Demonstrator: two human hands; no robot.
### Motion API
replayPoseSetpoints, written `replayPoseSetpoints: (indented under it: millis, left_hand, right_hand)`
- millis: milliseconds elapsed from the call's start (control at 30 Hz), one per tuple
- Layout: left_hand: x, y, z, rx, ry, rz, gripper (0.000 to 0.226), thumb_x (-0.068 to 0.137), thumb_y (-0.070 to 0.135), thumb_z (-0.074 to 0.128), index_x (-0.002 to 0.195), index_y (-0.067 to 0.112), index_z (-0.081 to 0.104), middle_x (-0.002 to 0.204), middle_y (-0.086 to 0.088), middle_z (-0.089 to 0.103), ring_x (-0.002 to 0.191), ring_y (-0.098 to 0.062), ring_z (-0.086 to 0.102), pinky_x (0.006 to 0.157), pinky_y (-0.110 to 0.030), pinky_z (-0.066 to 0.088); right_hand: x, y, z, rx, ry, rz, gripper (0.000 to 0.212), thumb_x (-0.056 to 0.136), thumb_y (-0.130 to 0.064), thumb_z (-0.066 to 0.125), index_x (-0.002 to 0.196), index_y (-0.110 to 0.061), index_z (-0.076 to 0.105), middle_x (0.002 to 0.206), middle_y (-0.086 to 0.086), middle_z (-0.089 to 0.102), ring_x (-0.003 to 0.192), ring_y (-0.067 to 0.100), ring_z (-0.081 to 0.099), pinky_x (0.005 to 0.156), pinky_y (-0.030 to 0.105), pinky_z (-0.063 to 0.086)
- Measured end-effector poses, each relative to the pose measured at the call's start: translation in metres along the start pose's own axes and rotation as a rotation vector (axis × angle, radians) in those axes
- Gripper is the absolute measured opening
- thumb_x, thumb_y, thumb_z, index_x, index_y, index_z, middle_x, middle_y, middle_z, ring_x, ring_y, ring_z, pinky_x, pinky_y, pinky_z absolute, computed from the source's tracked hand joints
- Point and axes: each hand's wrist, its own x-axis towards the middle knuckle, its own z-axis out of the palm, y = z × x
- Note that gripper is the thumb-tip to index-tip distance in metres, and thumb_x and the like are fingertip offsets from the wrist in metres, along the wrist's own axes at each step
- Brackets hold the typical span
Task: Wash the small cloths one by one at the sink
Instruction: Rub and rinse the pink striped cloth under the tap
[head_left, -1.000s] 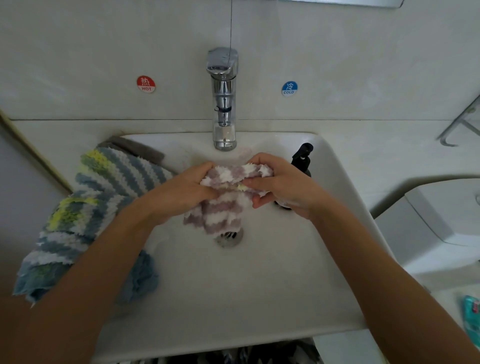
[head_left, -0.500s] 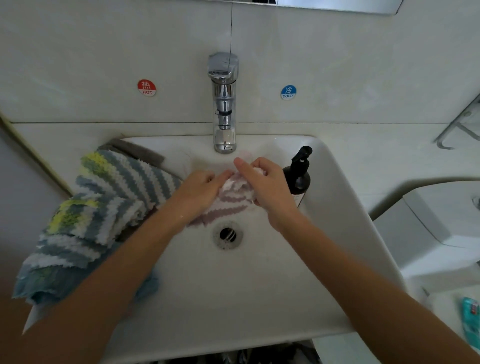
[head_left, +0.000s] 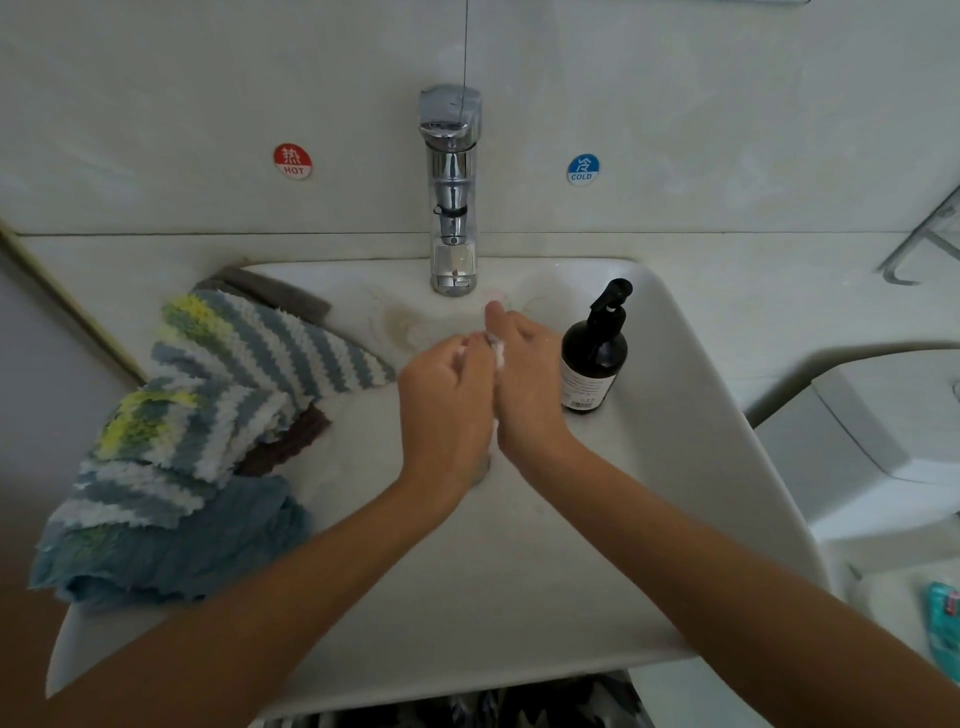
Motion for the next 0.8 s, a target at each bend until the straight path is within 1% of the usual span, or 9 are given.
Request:
replayPoseSetpoints:
  millis: [100, 233, 300, 333, 400, 500, 600, 700, 800]
  left_hand:
    - [0.027, -0.007, -0.003, 0.000, 0.059, -0.083, 0.045, 0.099, 0.013, 0.046, 0.054, 0.017, 0.045, 0.049, 0.004, 0.044, 0.043, -0.003, 0.039, 0.046, -0.019, 0.035]
    - [0.005, -0.006, -0.006, 0.009, 0.001, -0.048, 0.042, 0.098, 0.014, 0.046, 0.057, 0.013, 0.051, 0.050, 0.000, 0.048, 0.045, -0.006, 0.045, 0.047, -0.024, 0.039]
    - [-0.006, -0.002, -0.004, 0.012, -0.048, -0.020, 0.040, 0.098, 0.017, 0.047, 0.059, 0.011, 0.053, 0.052, -0.004, 0.050, 0.047, -0.007, 0.046, 0.048, -0.024, 0.041]
    - [-0.001, -0.002, -0.003, 0.015, -0.046, -0.029, 0.041, 0.099, 0.017, 0.046, 0.058, 0.013, 0.051, 0.051, -0.001, 0.049, 0.046, -0.005, 0.045, 0.048, -0.022, 0.039]
    - [0.020, -0.008, -0.004, 0.008, 0.003, -0.079, 0.045, 0.100, 0.015, 0.046, 0.055, 0.017, 0.047, 0.049, 0.002, 0.045, 0.043, -0.002, 0.041, 0.047, -0.021, 0.036]
    - [0.028, -0.016, -0.009, -0.030, 0.038, -0.116, 0.046, 0.101, 0.016, 0.045, 0.055, 0.016, 0.046, 0.051, -0.001, 0.046, 0.046, -0.007, 0.042, 0.050, -0.026, 0.036]
    - [0.003, -0.009, -0.006, 0.028, -0.023, -0.043, 0.042, 0.100, 0.018, 0.045, 0.059, 0.019, 0.052, 0.052, 0.002, 0.051, 0.047, -0.003, 0.048, 0.049, -0.023, 0.040]
    - [0.008, -0.005, -0.004, 0.012, -0.021, -0.040, 0.044, 0.100, 0.017, 0.046, 0.057, 0.020, 0.048, 0.051, 0.005, 0.049, 0.046, -0.001, 0.045, 0.049, -0.019, 0.039]
    - [0.024, -0.011, -0.008, -0.061, 0.011, -0.092, 0.046, 0.102, 0.018, 0.045, 0.055, 0.017, 0.046, 0.051, 0.002, 0.046, 0.050, -0.010, 0.045, 0.052, -0.028, 0.039]
  right_hand:
    - [-0.016, 0.005, 0.007, -0.107, -0.054, -0.069, 0.040, 0.101, -0.024, 0.047, 0.071, 0.000, 0.058, 0.066, 0.018, 0.058, 0.065, 0.019, 0.054, 0.061, 0.033, 0.043]
    - [-0.005, -0.001, 0.005, -0.068, -0.073, 0.064, 0.045, 0.100, -0.021, 0.049, 0.056, -0.017, 0.043, 0.054, 0.004, 0.039, 0.056, 0.019, 0.041, 0.058, 0.035, 0.035]
    - [-0.001, -0.005, 0.003, -0.018, -0.035, 0.101, 0.044, 0.102, -0.022, 0.048, 0.059, -0.014, 0.047, 0.056, 0.004, 0.044, 0.056, 0.036, 0.048, 0.057, 0.044, 0.042]
    - [-0.005, -0.006, 0.003, -0.035, -0.021, 0.092, 0.040, 0.103, -0.024, 0.046, 0.065, -0.012, 0.053, 0.063, 0.010, 0.054, 0.069, 0.043, 0.058, 0.067, 0.052, 0.050]
    - [-0.018, -0.005, 0.007, -0.098, -0.038, 0.014, 0.037, 0.103, -0.027, 0.045, 0.070, -0.015, 0.058, 0.075, 0.013, 0.066, 0.083, 0.036, 0.065, 0.080, 0.052, 0.053]
    - [-0.021, 0.001, 0.010, -0.163, -0.111, -0.029, 0.041, 0.103, -0.025, 0.044, 0.064, -0.020, 0.054, 0.058, -0.010, 0.056, 0.066, 0.015, 0.055, 0.067, 0.037, 0.046]
    - [-0.004, 0.004, 0.006, -0.134, -0.051, 0.032, 0.043, 0.104, -0.022, 0.043, 0.062, -0.017, 0.046, 0.053, -0.008, 0.045, 0.058, 0.016, 0.046, 0.059, 0.036, 0.037]
    - [-0.013, -0.003, 0.004, -0.111, -0.017, 0.027, 0.038, 0.104, -0.024, 0.043, 0.075, -0.011, 0.062, 0.064, -0.002, 0.053, 0.066, 0.020, 0.053, 0.067, 0.045, 0.046]
    - [-0.030, -0.004, 0.007, -0.174, -0.080, -0.069, 0.040, 0.104, -0.025, 0.044, 0.067, -0.018, 0.058, 0.061, -0.006, 0.056, 0.063, 0.011, 0.055, 0.060, 0.031, 0.045]
